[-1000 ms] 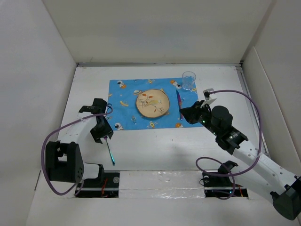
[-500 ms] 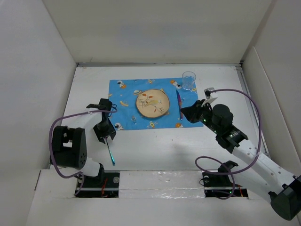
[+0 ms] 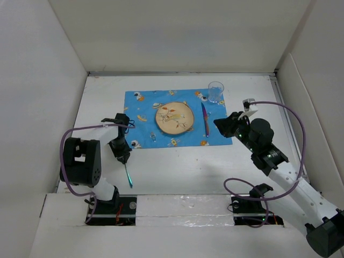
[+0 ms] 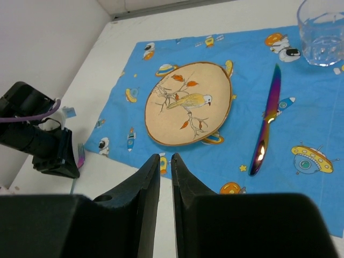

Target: Set the dinner table for one person

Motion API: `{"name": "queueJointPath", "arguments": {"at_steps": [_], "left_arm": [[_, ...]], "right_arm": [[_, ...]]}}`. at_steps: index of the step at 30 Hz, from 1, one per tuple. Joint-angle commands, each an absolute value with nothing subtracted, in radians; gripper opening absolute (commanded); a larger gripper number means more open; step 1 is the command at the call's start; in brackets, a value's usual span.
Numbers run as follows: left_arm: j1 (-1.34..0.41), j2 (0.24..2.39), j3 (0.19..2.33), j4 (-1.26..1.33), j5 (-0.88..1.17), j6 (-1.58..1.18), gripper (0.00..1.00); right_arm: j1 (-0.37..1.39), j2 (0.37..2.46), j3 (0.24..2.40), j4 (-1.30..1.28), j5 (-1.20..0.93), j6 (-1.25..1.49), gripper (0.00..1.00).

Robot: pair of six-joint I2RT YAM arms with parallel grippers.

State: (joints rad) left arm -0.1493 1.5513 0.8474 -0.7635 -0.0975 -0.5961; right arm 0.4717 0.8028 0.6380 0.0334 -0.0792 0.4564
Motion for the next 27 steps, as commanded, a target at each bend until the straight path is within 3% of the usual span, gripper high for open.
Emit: {"name": "queueJointPath", "arguments": {"at_steps": [1,3,9,14,19,27], "left_arm": [[-0.150,1.554,0.851,-0.764,-0.106,-0.588,0.07],[-0.150,1.534,0.850,-0.764,-0.101,-0.591,0.00],[-0.219,1.480,0.853,-0.811,-0.092,-0.626,0.00],[-0.232,1.314,0.845,-0.825,-0.055,-0.614,0.00],[-0.245,1.235,1.022,-0.752,-0.092,-0.536,0.00],[-0.245,1.494,1.320,-0.621,-0.215,-0.398,0.00]], "right_arm": [[0.454,0.785,0.640,0.057,-0.081,0.439,0.20],[0.445,0.792,0.640,0.063,-0.098,0.437,0.20],[0.445,0.814,0.638,0.071,-0.120,0.440,0.21],[0.445,0.808,0.629,0.093,-0.115,0.443,0.21],[0.474,0.837,0.630,0.107,-0.123,0.446,0.21],[0.492,0.838,0.611,0.138,-0.127,0.453,0.21]]}}
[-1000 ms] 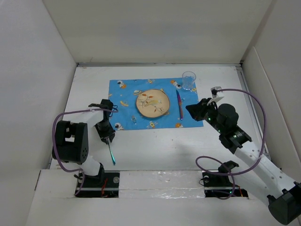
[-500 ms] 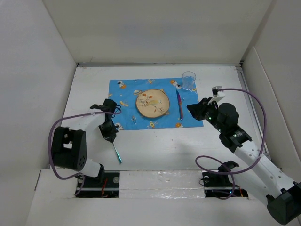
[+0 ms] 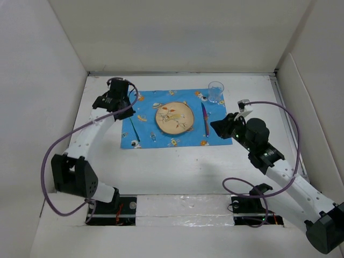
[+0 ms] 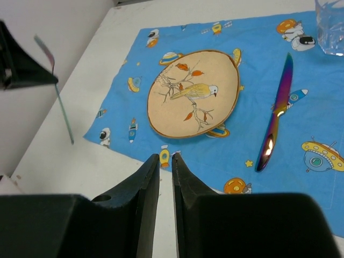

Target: Set the dinner table for one person

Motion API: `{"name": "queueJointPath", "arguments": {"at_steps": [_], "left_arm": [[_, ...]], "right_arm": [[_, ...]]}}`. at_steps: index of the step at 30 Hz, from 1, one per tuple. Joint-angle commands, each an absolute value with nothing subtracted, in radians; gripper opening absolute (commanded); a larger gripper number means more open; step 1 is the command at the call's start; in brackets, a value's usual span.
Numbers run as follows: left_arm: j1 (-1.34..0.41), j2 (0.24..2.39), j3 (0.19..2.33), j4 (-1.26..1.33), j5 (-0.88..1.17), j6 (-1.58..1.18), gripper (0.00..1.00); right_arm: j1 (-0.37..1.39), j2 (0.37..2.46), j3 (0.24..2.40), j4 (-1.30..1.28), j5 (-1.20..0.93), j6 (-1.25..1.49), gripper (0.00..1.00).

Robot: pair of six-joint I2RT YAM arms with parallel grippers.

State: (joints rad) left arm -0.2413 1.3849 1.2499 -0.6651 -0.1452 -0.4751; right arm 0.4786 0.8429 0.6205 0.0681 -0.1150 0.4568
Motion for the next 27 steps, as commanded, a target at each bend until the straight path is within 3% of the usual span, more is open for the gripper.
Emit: {"name": "queueJointPath", "arguments": {"at_steps": [1,3,10,16,27], "left_arm": [[-0.245,1.531,1.383,-0.617,-0.213,-0.378,0.00],[-0.245,1.676,1.480,-0.637,-0.224,-0.345,0.00],[-0.305,1.853,1.652,-0.627,-0.216,-0.324,0.00],[-0.377,2.017,1.753,-0.690,-0.340,-0.310,0.00],[-0.399,2.072,1.775,-0.713,-0.426,-0.291,0.00]], "right_arm": [[0.492,0.839,0.615,0.134,-0.120,0.449,0.21],[0.492,0.862,0.617,0.135,-0.124,0.449,0.21],[0.492,0.880,0.608,0.152,-0.141,0.449,0.22],[0.492,0.928,0.620,0.150,-0.161,0.451,0.22],[0.492,0.977,0.635,0.147,-0.157,0.440,0.23]]}}
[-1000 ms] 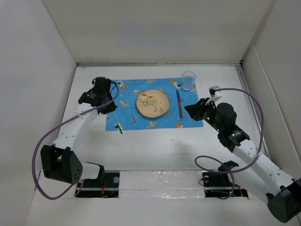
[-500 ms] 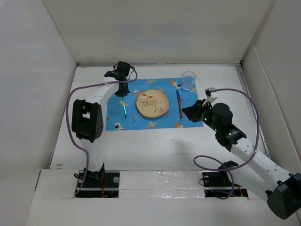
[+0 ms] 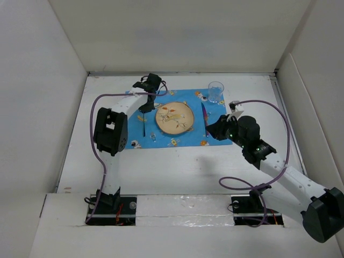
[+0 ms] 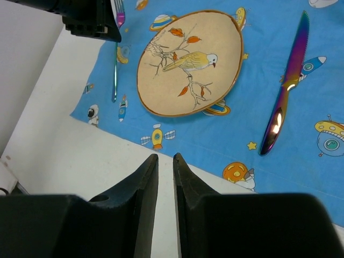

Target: Set the dinner table for one person

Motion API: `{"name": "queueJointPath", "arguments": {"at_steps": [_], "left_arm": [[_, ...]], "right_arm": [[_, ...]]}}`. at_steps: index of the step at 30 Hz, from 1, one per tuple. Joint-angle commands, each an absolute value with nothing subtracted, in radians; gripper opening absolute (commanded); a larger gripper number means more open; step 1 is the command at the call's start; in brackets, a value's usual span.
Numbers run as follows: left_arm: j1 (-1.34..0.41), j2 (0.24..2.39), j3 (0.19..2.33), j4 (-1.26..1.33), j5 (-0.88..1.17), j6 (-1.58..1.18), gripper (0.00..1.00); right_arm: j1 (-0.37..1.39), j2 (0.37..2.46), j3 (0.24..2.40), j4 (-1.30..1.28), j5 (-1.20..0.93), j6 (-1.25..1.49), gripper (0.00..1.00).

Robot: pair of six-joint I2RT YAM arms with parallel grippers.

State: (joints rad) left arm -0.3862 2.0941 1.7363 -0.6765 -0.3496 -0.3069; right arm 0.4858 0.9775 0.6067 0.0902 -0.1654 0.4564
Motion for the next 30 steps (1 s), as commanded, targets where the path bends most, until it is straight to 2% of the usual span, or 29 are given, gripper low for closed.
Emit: {"name": "queueJointPath", "arguments": {"at_steps": [1,26,30], "left_arm": [[-0.399,2.069,1.772,-0.715,-0.439,-0.290,0.00],[-0.410,2.221,1.842,-0.730,-0.452,-0.318,0.00],[-0.410,2.221,1.835,-0.744,-0.503,-0.314,0.16]], "right_arm": [[0.492,0.980,0.632,0.153,-0.156,0.442,0.23],[0.502,1.023,0.652,0.147,-0.195,0.437,0.24],[0.511,1.023,0.650,0.150,-0.169,0.437,0.24]]}}
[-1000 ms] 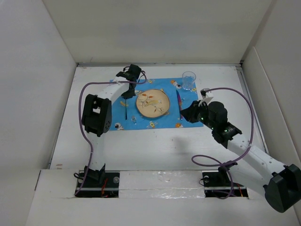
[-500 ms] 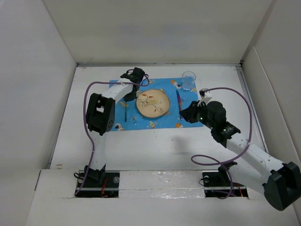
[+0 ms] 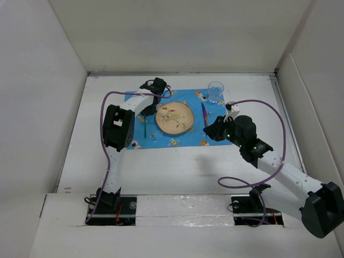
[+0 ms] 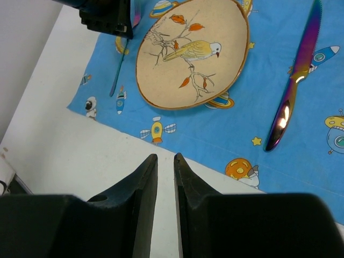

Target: Set the dinner table for one person

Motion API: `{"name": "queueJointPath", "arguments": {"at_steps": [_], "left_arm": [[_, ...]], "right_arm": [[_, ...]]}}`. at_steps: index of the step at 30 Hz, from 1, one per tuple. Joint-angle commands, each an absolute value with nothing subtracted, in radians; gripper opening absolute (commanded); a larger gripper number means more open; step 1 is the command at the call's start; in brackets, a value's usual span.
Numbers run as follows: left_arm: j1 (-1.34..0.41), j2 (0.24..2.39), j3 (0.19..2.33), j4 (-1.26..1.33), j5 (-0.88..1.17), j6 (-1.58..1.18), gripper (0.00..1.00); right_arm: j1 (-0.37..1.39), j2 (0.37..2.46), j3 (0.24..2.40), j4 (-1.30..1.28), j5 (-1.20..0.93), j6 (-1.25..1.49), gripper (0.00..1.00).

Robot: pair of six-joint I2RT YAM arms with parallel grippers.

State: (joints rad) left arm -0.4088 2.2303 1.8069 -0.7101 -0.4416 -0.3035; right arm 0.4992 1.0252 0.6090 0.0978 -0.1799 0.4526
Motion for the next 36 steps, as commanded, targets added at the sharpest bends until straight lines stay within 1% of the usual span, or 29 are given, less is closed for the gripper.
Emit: {"name": "queueJointPath", "arguments": {"at_steps": [1,3,5,8,11,12,13,15,16,18,19,20,21,22,23,24,25,26,27,28,30,32,33,34,36], "left_arm": [[-0.410,2.211,1.832,-0.744,-0.511,-0.318,0.19],[-0.410,2.189,1.824,-0.730,-0.508,-0.321,0.26],[-0.410,2.151,1.830,-0.733,-0.515,-0.321,0.29],[-0.410,2.067,1.842,-0.726,-0.493,-0.325,0.34],[-0.410,1.922,1.806,-0.683,-0.453,-0.322,0.35],[-0.410,1.880,1.795,-0.675,-0.442,-0.324,0.36],[-0.410,1.780,1.751,-0.661,-0.407,-0.324,0.36],[-0.410,1.660,1.682,-0.585,-0.364,-0.322,0.39],[-0.410,1.535,1.602,-0.557,-0.323,-0.330,0.40],[-0.410,1.404,1.519,-0.490,-0.279,-0.345,0.42],[-0.410,1.265,1.418,-0.467,-0.249,-0.357,0.43],[-0.410,1.196,1.361,-0.407,-0.238,-0.377,0.49],[-0.410,1.119,1.304,-0.378,-0.226,-0.385,0.53],[-0.410,0.965,1.184,-0.312,-0.209,-0.396,0.57],[-0.410,0.897,1.128,-0.286,-0.204,-0.416,0.66],[-0.410,0.823,1.082,-0.269,-0.201,-0.423,0.70],[-0.410,0.698,1.013,-0.255,-0.207,-0.429,0.73],[-0.410,0.646,0.991,-0.259,-0.219,-0.437,0.78],[-0.410,0.597,0.977,-0.267,-0.235,-0.446,0.79],[-0.410,0.512,0.963,-0.278,-0.277,-0.449,0.81],[-0.410,0.441,0.959,-0.307,-0.330,-0.457,0.83],[-0.410,0.315,0.953,-0.327,-0.397,-0.453,0.85],[-0.410,0.314,0.953,-0.327,-0.397,-0.453,0.86],[-0.410,0.267,0.942,-0.325,-0.408,-0.442,0.86],[-0.410,0.238,0.933,-0.336,-0.419,-0.442,0.87]], "right_arm": [[0.511,1.028,0.653,0.150,-0.185,0.440,0.24],[0.511,1.026,0.657,0.147,-0.195,0.434,0.24],[0.520,1.026,0.652,0.150,-0.160,0.434,0.25],[0.520,1.028,0.660,0.144,-0.182,0.428,0.24],[0.520,1.011,0.658,0.129,-0.147,0.417,0.09],[0.520,0.993,0.658,0.129,-0.144,0.419,0.00],[0.529,0.983,0.655,0.132,-0.144,0.416,0.00],[0.540,0.947,0.643,0.138,-0.134,0.413,0.00],[0.540,0.934,0.637,0.147,-0.108,0.413,0.00],[0.549,0.907,0.615,0.158,-0.084,0.416,0.00],[0.549,0.882,0.609,0.169,-0.072,0.416,0.00],[0.558,0.870,0.604,0.172,-0.063,0.416,0.03],[0.558,0.855,0.595,0.175,-0.051,0.416,0.10],[0.558,0.823,0.594,0.178,-0.022,0.422,0.13],[0.567,0.804,0.597,0.176,-0.006,0.426,0.16],[0.568,0.784,0.606,0.169,0.026,0.428,0.23],[0.568,0.746,0.638,0.144,0.056,0.425,0.27],[0.568,0.729,0.662,0.131,0.073,0.420,0.34],[0.568,0.712,0.695,0.108,0.081,0.419,0.57],[0.568,0.695,0.781,0.041,0.107,0.414,0.64],[0.568,0.652,0.880,-0.049,0.149,0.402,0.73],[0.568,0.597,1.021,-0.158,0.277,0.376,0.76],[0.568,0.571,1.022,-0.158,0.278,0.376,0.76],[0.568,0.545,1.041,-0.172,0.332,0.362,0.75],[0.568,0.467,1.042,-0.164,0.389,0.356,0.73]]}}
